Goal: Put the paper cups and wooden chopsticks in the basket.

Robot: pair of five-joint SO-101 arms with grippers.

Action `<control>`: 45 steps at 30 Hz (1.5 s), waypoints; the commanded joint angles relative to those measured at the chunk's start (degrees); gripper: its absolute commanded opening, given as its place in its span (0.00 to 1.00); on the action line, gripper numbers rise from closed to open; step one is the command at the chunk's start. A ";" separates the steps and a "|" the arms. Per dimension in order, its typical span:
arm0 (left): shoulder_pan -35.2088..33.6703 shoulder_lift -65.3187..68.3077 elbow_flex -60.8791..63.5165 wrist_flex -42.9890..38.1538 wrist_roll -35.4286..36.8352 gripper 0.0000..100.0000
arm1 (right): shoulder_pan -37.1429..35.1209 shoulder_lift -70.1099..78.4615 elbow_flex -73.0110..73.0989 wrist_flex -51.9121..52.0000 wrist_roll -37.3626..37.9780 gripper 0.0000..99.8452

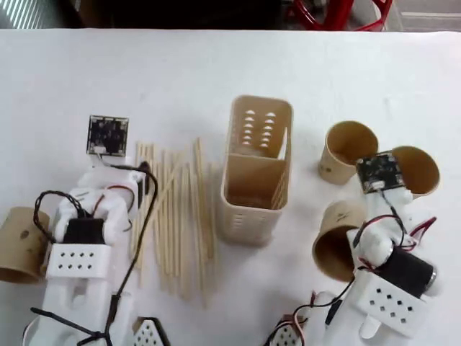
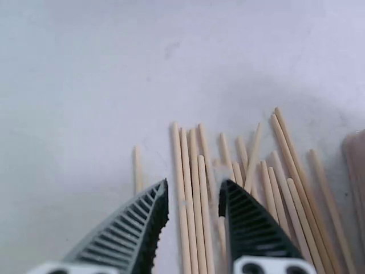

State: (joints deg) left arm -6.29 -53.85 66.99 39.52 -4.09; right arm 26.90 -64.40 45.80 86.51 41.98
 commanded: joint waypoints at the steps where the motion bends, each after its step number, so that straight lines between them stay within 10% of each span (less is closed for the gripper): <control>1: 0.75 0.04 -0.35 -0.97 -0.26 0.15 | -0.66 -0.75 -5.80 -0.40 1.58 0.02; 15: 0.84 0.40 -0.26 -1.05 -0.18 0.15 | -5.76 20.26 -28.04 -0.13 -4.48 0.02; 33: 0.92 0.48 -0.26 -2.29 -0.26 0.15 | -33.27 48.84 -66.20 4.97 -24.97 0.02; 45: 8.31 0.04 2.29 -2.90 -0.62 0.15 | -26.95 47.69 -70.77 10.07 -26.81 0.02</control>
State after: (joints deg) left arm -2.51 -53.58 70.07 35.47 -4.09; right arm -2.46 -13.85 -22.95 95.91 15.16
